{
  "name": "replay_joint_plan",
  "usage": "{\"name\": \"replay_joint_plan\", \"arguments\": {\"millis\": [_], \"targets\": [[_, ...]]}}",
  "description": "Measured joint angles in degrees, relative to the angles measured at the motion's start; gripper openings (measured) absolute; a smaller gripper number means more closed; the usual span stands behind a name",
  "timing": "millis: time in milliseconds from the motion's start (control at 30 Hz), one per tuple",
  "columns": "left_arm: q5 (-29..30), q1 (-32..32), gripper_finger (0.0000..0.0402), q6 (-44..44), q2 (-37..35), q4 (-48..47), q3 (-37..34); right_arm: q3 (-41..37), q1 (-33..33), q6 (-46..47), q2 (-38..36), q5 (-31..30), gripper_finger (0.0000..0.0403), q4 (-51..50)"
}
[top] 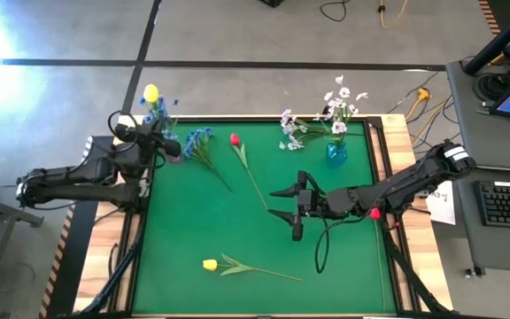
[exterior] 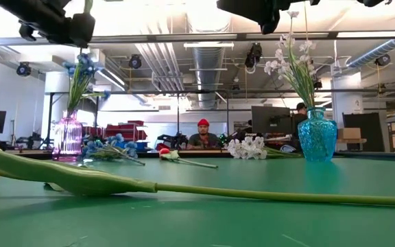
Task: Sort flowers into vase by color
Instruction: Put the right yellow tulip into the purple vase
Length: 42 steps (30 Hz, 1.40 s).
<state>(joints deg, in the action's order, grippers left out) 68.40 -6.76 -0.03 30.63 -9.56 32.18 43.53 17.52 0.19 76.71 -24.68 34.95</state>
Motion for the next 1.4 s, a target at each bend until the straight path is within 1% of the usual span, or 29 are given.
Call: {"name": "replay_joint_plan", "arguments": {"millis": [100, 200, 267, 800, 1200, 1400], "targets": [[0.51, 0.0, 0.0, -0.63, -0.19, -2.27, 0.44, 0.0, -0.65, -0.05, 0.0, 0.01, 0.0215, 0.0], [2.68, 0.0, 0.0, -0.69, -0.26, -2.5, -0.14, 0.0, -1.19, -0.16, 0.0, -0.01, 0.0215, -0.14], [3.14, 0.0, 0.0, -1.04, -0.26, -2.53, -0.5, 0.0, -1.44, -0.16, 0.0, 0.01, 0.0215, -0.22], [3.15, -1.78, 0.0, -3.41, -0.35, -5.27, -0.82, 0.0, -1.44, -0.18, 0.0, 0.08, 0.0215, -0.41], [3.04, -3.17, 0.0, -4.19, 1.43, -6.99, -0.83, 0.0, -1.44, 0.02, 0.0, 0.19, 0.0215, -1.59], [2.95, -3.96, 0.0, -7.26, 2.33, -7.65, -0.83, -0.02, -1.44, 0.23, 0.01, 0.21, 0.0216, -1.71]]}}
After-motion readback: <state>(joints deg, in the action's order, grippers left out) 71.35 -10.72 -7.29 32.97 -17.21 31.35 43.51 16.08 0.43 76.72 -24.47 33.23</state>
